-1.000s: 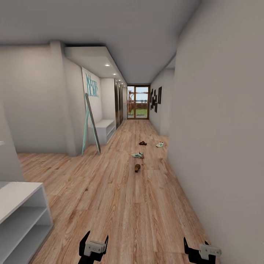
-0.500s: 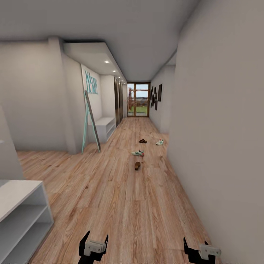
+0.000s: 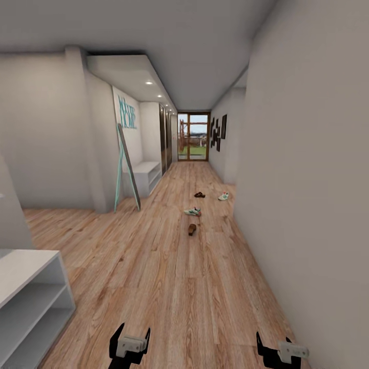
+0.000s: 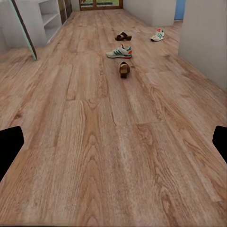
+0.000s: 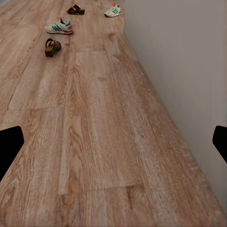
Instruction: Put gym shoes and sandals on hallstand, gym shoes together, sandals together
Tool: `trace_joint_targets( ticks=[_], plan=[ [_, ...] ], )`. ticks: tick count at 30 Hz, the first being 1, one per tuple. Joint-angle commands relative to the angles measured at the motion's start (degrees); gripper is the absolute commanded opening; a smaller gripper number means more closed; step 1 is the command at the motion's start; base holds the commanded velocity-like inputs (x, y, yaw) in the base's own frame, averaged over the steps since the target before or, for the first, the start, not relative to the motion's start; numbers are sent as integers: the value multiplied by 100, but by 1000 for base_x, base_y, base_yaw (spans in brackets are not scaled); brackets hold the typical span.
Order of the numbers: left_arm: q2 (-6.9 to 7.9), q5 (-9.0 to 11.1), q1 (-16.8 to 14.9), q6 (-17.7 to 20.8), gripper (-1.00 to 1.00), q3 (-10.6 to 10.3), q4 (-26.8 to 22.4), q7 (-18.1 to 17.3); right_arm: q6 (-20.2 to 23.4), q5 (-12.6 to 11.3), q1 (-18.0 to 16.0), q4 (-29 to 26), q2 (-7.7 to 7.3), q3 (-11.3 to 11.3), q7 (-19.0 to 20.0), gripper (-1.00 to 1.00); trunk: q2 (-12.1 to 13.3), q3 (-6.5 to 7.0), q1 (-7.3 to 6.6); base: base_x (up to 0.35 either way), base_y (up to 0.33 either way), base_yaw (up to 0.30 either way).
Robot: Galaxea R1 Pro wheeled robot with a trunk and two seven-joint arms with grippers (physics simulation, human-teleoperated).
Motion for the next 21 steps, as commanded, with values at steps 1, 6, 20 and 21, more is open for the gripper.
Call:
trace_joint_targets(
  ticks=[1,6,20,21],
  plan=[
    [0,1,0,0,100,0,0,0,0,0,0,0,0,0,0,100,0,-3,0,0,0,0],
    [-1,80,0,2,100,-2,0,-1,-2,3,2,0,0,2,0,100,0,-10,0,0,0,0],
    [2,148,0,4,100,-5,0,-2,-1,4,0,0,0,1,0,100,0,-17,0,0,0,0],
    [1,151,0,5,100,-5,0,0,0,5,1,0,0,0,0,100,0,-18,0,0,0,0]
  ],
)
